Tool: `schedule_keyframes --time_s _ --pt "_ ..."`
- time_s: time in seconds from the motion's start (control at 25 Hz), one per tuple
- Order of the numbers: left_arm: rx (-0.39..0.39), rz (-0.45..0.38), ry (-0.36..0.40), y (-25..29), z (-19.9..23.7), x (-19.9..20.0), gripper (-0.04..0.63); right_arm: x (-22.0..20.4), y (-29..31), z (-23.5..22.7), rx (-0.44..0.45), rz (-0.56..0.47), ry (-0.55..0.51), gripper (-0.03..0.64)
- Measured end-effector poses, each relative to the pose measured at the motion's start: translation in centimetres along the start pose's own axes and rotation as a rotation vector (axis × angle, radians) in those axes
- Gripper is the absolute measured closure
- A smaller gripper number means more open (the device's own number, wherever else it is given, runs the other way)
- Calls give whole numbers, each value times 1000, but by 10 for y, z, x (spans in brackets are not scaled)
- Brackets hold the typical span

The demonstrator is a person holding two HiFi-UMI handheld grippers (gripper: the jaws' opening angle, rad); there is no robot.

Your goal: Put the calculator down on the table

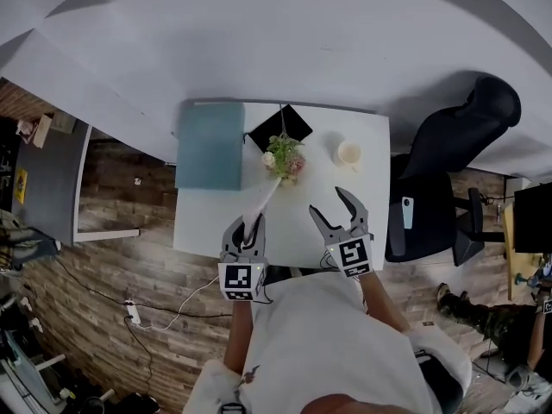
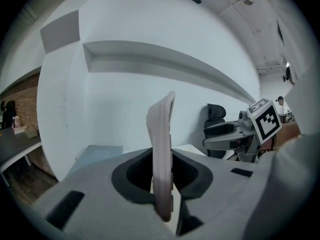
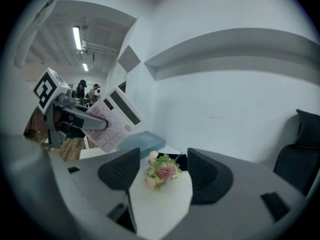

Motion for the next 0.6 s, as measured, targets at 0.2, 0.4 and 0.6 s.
schedule_keyframes --time_s 0.2,0.4,0.6 --pt "-81 27 -40 11 1 -19 525 -14 1 5 -40 39 21 321" --pt "-149 51 -67 20 0 -36 525 -28 0 5 -86 73 41 325" --pt "-203 70 -86 25 -5 -48 525 -42 -2 9 -116 111 58 325"
Point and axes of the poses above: the fingertips, and each gripper's own axes: y forward along the fingers, z to its left, x out of its top, the point moved 4 cm from there along -y, backward along the fingers, and after that the axes turned 11 degrees about y, right-handed, at the moved point
